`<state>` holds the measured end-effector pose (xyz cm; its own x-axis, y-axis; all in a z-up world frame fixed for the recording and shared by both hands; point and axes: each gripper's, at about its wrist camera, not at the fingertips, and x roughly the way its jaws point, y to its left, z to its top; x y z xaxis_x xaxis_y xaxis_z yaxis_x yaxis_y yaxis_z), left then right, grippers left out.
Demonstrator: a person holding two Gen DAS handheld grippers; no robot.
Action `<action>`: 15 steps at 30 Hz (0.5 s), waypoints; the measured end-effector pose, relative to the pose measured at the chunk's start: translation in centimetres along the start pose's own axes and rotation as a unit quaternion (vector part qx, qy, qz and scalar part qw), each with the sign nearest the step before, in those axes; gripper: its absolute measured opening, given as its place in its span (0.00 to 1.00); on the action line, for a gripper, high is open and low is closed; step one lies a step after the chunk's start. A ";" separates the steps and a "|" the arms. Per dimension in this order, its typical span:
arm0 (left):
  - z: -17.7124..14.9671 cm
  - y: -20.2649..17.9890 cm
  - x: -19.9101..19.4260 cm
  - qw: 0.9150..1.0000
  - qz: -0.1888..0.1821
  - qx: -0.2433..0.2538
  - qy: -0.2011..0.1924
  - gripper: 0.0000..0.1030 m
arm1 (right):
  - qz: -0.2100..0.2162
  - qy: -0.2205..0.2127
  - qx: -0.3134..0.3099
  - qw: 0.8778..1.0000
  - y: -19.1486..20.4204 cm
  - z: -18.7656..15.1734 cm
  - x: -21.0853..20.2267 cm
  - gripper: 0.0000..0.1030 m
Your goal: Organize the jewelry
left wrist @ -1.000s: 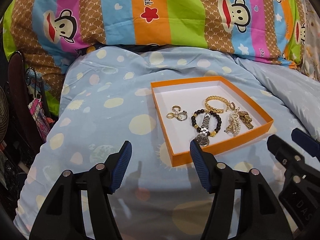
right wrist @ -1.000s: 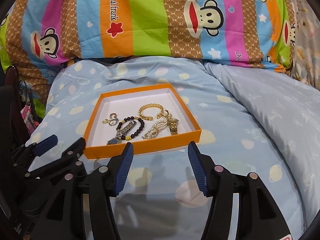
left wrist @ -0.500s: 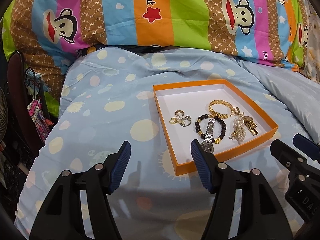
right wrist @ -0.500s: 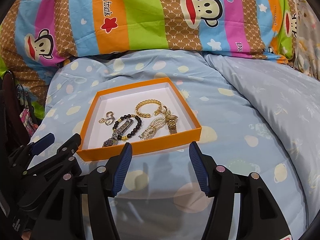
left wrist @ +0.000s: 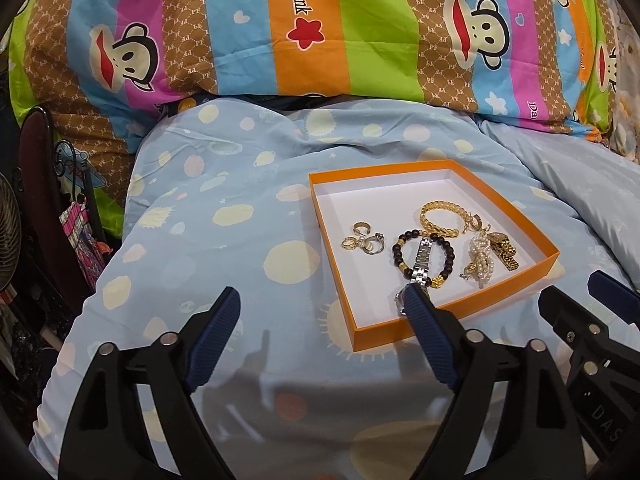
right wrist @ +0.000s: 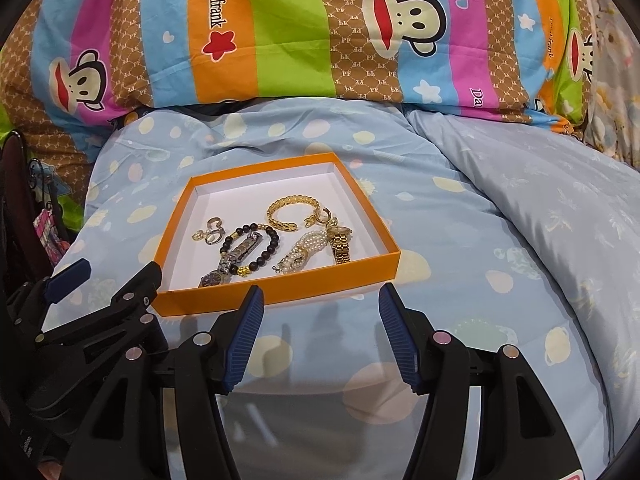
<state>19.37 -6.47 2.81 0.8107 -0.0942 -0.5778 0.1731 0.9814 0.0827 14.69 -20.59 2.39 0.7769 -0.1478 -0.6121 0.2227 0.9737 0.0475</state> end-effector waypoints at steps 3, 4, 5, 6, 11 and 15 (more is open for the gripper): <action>0.0 -0.1 -0.2 1.000 0.003 0.001 -0.003 0.82 | 0.001 -0.001 -0.003 1.000 0.2 -0.1 0.0 0.58; 0.0 -0.1 -0.2 1.000 0.003 0.002 -0.003 0.83 | 0.001 0.000 -0.003 1.000 0.2 -0.1 0.0 0.58; -0.1 -0.2 -0.2 1.000 0.003 0.003 -0.003 0.83 | 0.001 0.000 -0.003 1.000 0.2 -0.1 0.0 0.58; -0.1 -0.2 -0.2 1.000 0.004 0.004 -0.004 0.83 | 0.001 0.001 -0.003 1.000 0.2 -0.1 0.1 0.58; -0.1 -0.4 -0.4 1.000 0.006 0.008 -0.009 0.83 | 0.001 0.000 -0.001 1.000 0.1 -0.1 0.1 0.58; -0.1 -0.3 -0.3 1.000 0.007 0.008 -0.009 0.83 | -0.001 0.002 -0.002 1.000 0.2 -0.3 0.1 0.58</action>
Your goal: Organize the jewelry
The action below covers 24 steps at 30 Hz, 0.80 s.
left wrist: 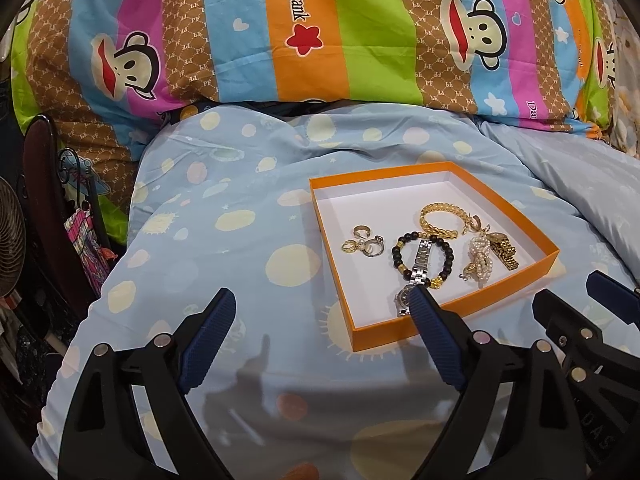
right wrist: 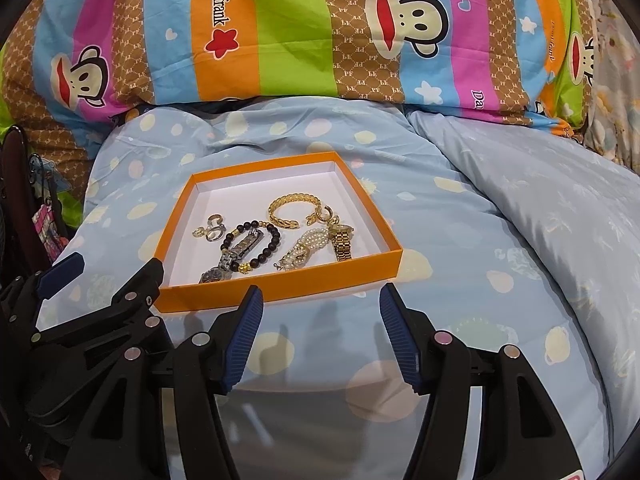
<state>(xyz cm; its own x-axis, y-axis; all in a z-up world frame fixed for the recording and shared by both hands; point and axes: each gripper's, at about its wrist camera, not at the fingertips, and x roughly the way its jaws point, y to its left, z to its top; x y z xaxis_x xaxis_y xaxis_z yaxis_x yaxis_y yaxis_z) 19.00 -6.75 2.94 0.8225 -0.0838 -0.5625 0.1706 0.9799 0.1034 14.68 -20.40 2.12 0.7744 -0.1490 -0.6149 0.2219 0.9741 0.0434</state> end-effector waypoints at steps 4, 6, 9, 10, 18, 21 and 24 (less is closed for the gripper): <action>0.0 0.0 0.0 1.000 0.000 0.000 0.001 0.83 | -0.002 0.000 -0.001 1.000 0.0 0.0 0.0 0.58; 0.0 0.0 0.0 1.000 -0.001 0.000 0.002 0.83 | -0.001 0.000 -0.001 1.000 0.0 0.0 0.0 0.58; 0.0 0.1 0.1 1.000 -0.002 0.001 0.003 0.83 | -0.001 0.001 0.000 1.000 0.0 -0.1 0.0 0.58; 0.0 0.0 0.1 1.000 -0.003 0.001 0.004 0.83 | -0.002 0.001 0.000 1.000 0.0 -0.1 0.0 0.58; -0.1 0.0 0.2 1.000 -0.009 0.002 0.009 0.83 | -0.002 0.001 0.000 1.000 -0.1 -0.2 0.0 0.58; -0.1 0.0 0.3 1.000 -0.009 0.002 0.011 0.83 | -0.002 0.001 0.000 1.000 -0.1 -0.2 0.0 0.58; -0.1 0.0 0.2 1.000 -0.004 0.002 0.008 0.85 | -0.001 0.001 0.000 1.000 -0.1 -0.2 0.0 0.58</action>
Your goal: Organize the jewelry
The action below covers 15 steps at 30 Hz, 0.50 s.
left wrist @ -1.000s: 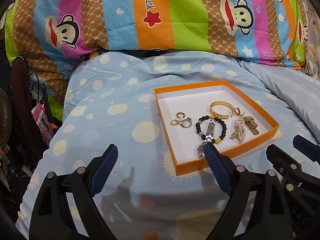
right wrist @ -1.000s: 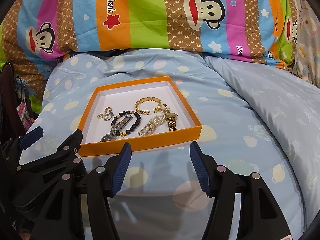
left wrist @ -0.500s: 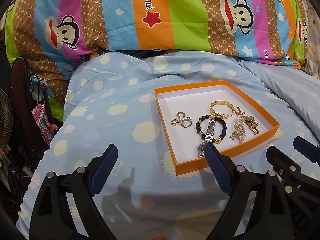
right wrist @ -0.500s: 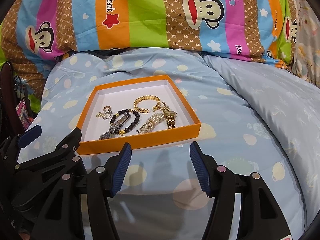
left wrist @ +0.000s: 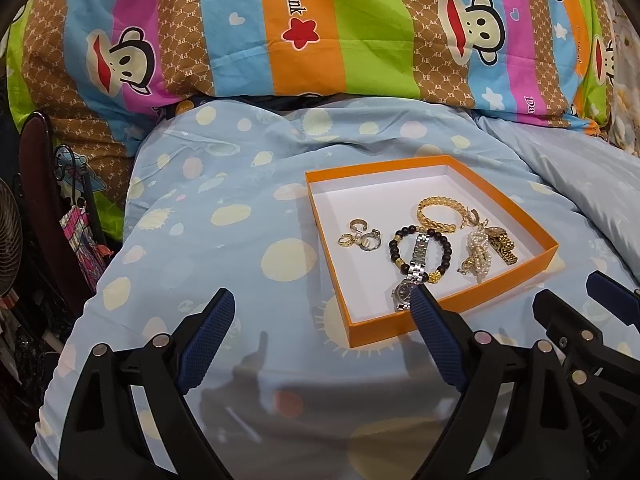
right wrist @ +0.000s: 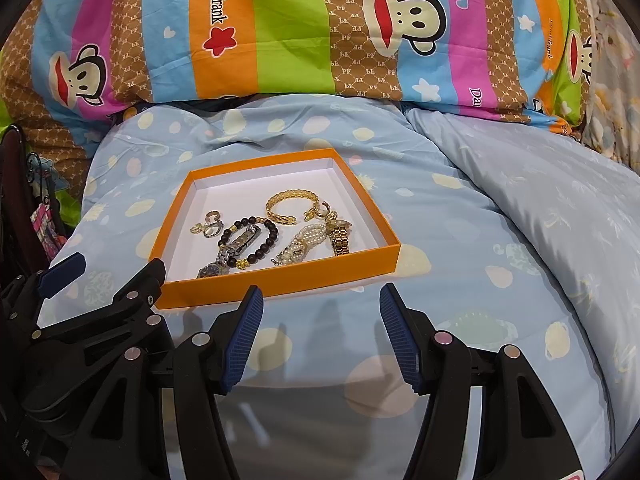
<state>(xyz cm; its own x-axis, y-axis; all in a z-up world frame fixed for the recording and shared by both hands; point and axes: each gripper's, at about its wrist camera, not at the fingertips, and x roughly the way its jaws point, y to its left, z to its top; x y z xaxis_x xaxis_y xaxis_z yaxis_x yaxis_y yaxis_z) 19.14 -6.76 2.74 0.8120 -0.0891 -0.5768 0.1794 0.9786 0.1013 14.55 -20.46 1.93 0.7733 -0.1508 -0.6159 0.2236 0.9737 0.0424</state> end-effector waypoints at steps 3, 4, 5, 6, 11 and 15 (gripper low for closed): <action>-0.1 0.0 -0.2 1.000 0.007 0.001 -0.006 0.85 | 0.000 -0.001 0.001 1.000 0.0 0.0 0.0 0.58; -0.1 0.0 -0.3 1.000 0.008 0.001 -0.007 0.85 | 0.000 -0.001 0.002 1.000 -0.1 0.0 0.0 0.58; -0.1 0.0 -0.3 1.000 0.007 0.002 -0.008 0.85 | 0.000 -0.001 0.003 1.000 -0.1 0.0 0.0 0.58; -0.1 0.0 -0.3 1.000 0.007 0.002 -0.007 0.85 | 0.000 -0.001 0.004 1.000 -0.2 -0.1 0.0 0.58; -0.1 -0.1 -0.1 1.000 0.009 0.003 -0.002 0.85 | -0.003 0.000 0.003 1.000 -0.2 -0.1 0.0 0.58; 0.0 -0.2 0.0 1.000 0.009 0.003 0.001 0.85 | -0.005 -0.001 0.003 1.000 -0.1 -0.1 0.0 0.58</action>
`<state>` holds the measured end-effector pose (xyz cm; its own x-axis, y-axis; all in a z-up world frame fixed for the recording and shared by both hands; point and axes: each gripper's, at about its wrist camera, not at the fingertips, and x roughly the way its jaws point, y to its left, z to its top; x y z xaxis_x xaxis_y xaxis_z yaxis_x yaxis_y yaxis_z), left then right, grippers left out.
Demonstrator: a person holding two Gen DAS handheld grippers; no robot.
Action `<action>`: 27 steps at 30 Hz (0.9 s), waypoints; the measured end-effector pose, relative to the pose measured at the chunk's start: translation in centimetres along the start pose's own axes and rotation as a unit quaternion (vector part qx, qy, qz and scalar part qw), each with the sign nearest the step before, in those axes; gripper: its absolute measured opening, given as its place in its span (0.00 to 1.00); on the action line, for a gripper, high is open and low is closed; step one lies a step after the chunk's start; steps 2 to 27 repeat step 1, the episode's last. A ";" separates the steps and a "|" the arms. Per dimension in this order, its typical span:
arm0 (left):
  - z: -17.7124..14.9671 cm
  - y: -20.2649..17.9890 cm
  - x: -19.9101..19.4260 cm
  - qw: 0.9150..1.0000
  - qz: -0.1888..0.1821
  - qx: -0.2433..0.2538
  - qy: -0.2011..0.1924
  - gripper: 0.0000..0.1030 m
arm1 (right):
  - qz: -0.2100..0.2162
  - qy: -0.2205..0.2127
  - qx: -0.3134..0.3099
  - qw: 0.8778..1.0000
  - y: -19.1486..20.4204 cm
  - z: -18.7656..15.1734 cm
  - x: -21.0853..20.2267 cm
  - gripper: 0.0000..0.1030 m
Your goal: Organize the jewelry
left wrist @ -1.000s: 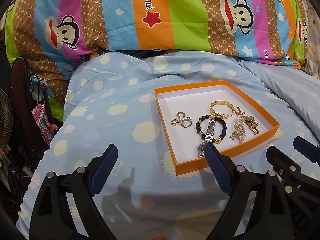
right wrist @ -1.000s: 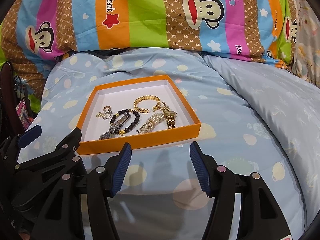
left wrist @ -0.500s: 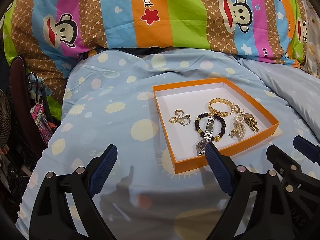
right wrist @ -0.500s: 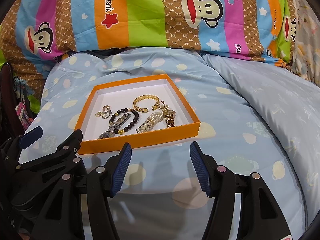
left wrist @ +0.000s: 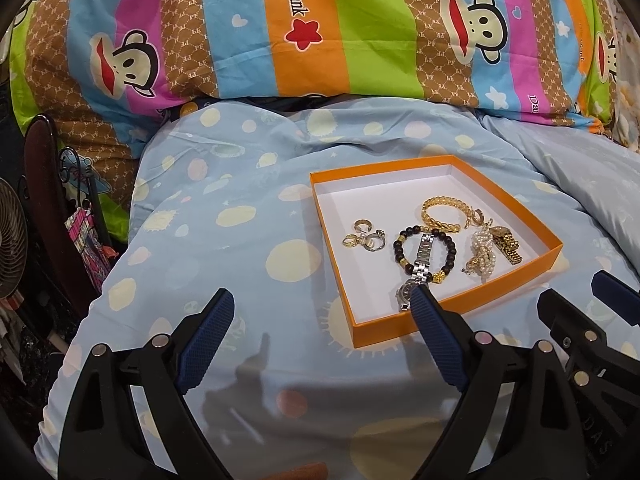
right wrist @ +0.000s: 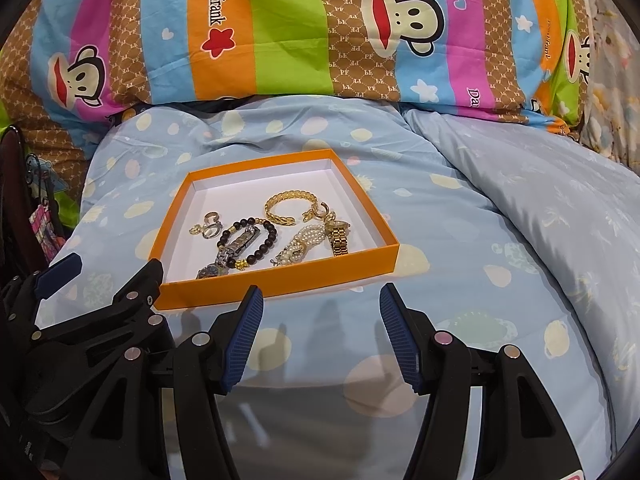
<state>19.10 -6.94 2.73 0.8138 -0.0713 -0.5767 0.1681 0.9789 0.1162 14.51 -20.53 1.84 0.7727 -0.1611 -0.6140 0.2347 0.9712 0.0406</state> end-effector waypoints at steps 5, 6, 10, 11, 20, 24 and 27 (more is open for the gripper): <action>0.0 0.0 0.0 1.000 0.000 0.000 0.000 0.85 | 0.000 0.000 0.001 1.000 0.0 0.0 0.0 0.58; 0.0 0.0 0.0 1.000 0.000 0.000 0.000 0.85 | 0.000 0.000 0.001 1.000 0.0 0.0 0.0 0.58; 0.0 0.0 0.0 1.000 0.000 0.000 0.000 0.85 | 0.000 0.000 0.001 1.000 0.0 0.0 0.0 0.58; 0.0 0.0 0.0 1.000 0.000 0.000 0.000 0.85 | 0.000 0.000 0.001 1.000 0.0 0.0 0.0 0.58; 0.0 0.0 0.0 1.000 0.000 0.000 0.000 0.85 | 0.000 0.000 0.001 1.000 0.0 0.0 0.0 0.58; 0.0 0.0 0.0 1.000 0.000 0.000 0.000 0.85 | 0.000 0.000 0.001 1.000 0.0 0.0 0.0 0.58; 0.0 0.0 0.0 1.000 0.000 0.000 0.000 0.85 | 0.000 0.000 0.001 1.000 0.0 0.0 0.0 0.58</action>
